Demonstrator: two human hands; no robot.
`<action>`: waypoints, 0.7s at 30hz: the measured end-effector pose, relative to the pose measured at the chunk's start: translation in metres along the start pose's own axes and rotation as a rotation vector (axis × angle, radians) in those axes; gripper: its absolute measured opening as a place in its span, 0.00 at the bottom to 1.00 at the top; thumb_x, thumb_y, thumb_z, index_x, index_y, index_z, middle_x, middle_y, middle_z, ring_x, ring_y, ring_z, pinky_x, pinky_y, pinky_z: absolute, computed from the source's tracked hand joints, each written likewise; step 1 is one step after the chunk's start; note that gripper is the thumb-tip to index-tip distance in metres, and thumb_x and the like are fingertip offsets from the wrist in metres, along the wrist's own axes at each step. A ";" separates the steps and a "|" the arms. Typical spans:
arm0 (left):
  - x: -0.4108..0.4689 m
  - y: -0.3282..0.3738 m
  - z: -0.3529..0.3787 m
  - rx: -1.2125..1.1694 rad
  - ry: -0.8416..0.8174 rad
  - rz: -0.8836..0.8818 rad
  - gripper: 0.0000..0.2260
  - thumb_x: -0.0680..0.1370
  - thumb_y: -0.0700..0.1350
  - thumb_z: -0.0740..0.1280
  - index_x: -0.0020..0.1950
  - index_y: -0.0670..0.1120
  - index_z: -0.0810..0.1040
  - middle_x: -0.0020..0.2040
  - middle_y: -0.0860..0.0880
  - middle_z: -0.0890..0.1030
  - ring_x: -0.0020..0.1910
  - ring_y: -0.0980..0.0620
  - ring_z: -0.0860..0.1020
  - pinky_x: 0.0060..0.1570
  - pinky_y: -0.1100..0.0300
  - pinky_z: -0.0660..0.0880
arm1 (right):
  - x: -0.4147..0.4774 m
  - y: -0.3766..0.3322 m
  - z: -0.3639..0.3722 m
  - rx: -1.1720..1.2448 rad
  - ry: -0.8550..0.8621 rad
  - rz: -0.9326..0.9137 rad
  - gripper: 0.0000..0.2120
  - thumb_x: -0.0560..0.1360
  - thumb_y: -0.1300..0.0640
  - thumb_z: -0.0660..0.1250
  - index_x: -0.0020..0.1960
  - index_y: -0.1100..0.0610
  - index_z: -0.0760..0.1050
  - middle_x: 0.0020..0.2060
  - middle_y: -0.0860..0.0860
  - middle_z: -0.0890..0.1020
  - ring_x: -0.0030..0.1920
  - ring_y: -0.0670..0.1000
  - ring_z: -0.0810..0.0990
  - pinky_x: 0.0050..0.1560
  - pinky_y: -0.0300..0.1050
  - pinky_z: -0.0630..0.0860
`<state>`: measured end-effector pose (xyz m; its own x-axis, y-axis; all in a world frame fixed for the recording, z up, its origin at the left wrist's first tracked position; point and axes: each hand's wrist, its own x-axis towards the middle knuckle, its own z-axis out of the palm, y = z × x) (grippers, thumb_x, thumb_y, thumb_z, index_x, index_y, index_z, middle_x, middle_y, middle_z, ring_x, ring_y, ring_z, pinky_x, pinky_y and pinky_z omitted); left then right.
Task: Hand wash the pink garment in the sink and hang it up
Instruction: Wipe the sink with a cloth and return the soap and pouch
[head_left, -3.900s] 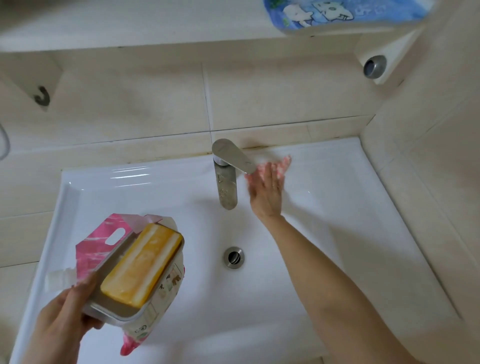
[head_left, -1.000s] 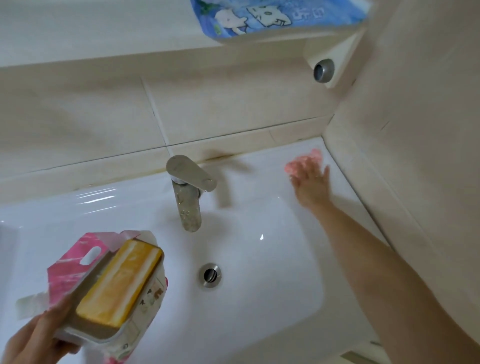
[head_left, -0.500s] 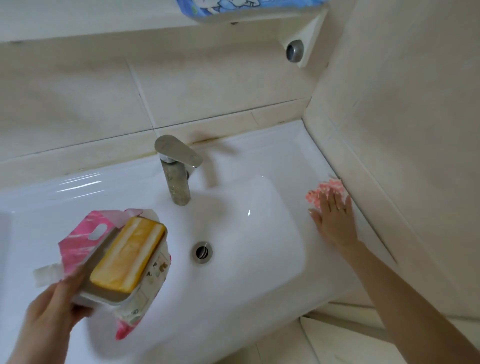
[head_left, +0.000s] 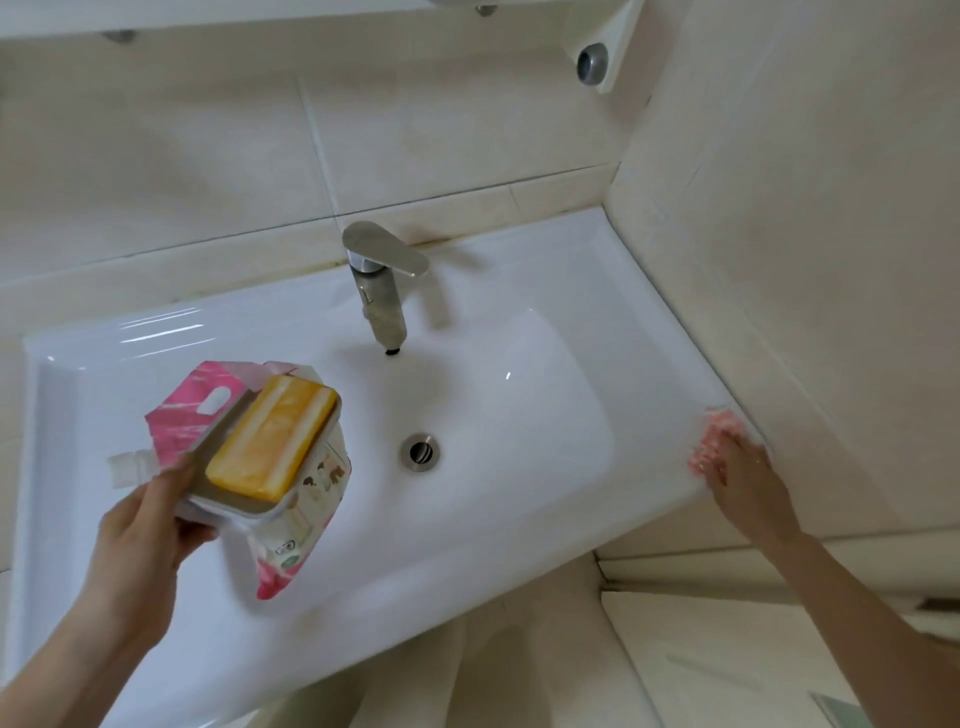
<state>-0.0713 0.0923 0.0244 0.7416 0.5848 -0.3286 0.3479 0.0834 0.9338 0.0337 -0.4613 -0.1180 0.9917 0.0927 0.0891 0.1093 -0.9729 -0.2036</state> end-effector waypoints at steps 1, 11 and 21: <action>0.002 -0.001 -0.005 -0.016 0.015 -0.004 0.12 0.81 0.45 0.59 0.40 0.44 0.75 0.24 0.56 0.76 0.26 0.59 0.73 0.27 0.71 0.72 | -0.004 -0.016 0.000 0.041 0.007 0.012 0.24 0.76 0.47 0.54 0.61 0.63 0.73 0.61 0.60 0.76 0.59 0.62 0.77 0.55 0.51 0.71; 0.006 -0.001 -0.056 -0.086 0.073 -0.018 0.12 0.81 0.45 0.59 0.39 0.45 0.74 0.25 0.57 0.75 0.33 0.54 0.71 0.36 0.62 0.69 | -0.072 -0.180 0.017 0.145 0.093 -0.087 0.27 0.81 0.44 0.48 0.55 0.59 0.80 0.50 0.55 0.84 0.49 0.55 0.83 0.44 0.45 0.79; 0.011 -0.006 -0.131 -0.150 0.195 -0.027 0.13 0.81 0.45 0.58 0.39 0.46 0.74 0.25 0.57 0.77 0.26 0.62 0.74 0.34 0.66 0.73 | -0.125 -0.335 0.037 0.513 -0.267 -0.327 0.18 0.79 0.43 0.54 0.63 0.45 0.75 0.58 0.38 0.79 0.53 0.38 0.78 0.54 0.34 0.76</action>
<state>-0.1404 0.2037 0.0335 0.6037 0.7242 -0.3334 0.2659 0.2113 0.9406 -0.1246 -0.1394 -0.0973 0.8775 0.4795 -0.0064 0.3600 -0.6676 -0.6517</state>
